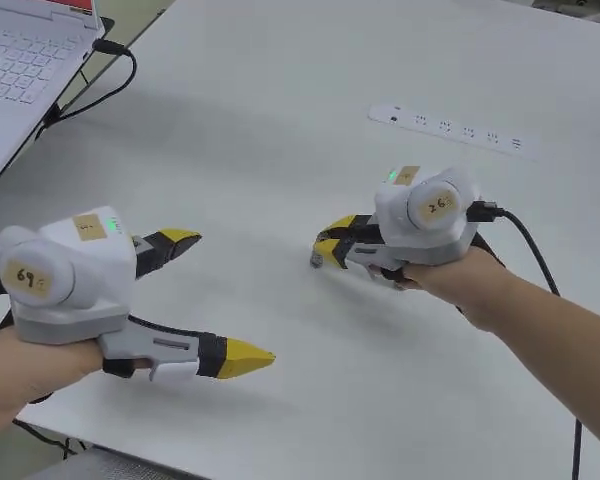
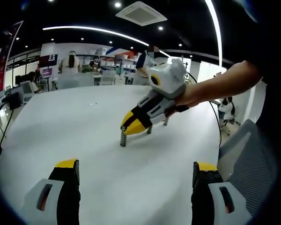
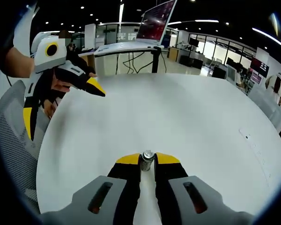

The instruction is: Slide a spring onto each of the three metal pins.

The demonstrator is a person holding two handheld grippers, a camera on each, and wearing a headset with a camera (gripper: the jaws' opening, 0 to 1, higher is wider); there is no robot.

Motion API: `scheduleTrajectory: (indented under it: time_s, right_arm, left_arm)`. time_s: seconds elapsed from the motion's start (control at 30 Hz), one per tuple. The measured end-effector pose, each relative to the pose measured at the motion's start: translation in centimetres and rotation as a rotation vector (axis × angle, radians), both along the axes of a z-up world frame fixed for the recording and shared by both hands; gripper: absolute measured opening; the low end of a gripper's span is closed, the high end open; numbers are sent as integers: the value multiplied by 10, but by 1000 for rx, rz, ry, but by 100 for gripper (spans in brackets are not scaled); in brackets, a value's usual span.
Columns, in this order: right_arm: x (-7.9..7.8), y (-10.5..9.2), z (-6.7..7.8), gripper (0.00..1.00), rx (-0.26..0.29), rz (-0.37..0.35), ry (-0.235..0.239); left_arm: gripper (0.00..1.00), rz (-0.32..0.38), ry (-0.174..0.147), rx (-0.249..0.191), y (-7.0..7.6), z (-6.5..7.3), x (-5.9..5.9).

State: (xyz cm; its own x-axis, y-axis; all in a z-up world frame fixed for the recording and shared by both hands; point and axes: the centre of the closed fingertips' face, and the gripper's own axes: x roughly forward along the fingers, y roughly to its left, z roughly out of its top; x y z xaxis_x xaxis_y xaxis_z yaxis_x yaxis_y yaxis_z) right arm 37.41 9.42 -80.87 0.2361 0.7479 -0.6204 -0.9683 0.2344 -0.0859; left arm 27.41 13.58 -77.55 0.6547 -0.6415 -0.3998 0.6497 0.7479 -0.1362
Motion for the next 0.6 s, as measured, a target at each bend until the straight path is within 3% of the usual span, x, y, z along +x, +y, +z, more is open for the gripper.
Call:
scheduleTrajectory:
  time_s: [0.27, 0.47, 0.6]
  right_arm:
    - [-2, 1, 3, 10, -6, 19, -6]
    - [2, -5, 10, 16, 6, -9, -18]
    - [2, -7, 24, 16, 47, -22, -18]
  left_arm:
    - [98, -20, 2, 2, -5, 2, 1]
    - [98, -29, -3, 5, -7, 5, 6]
    - [98, -37, -9, 6, -10, 7, 10]
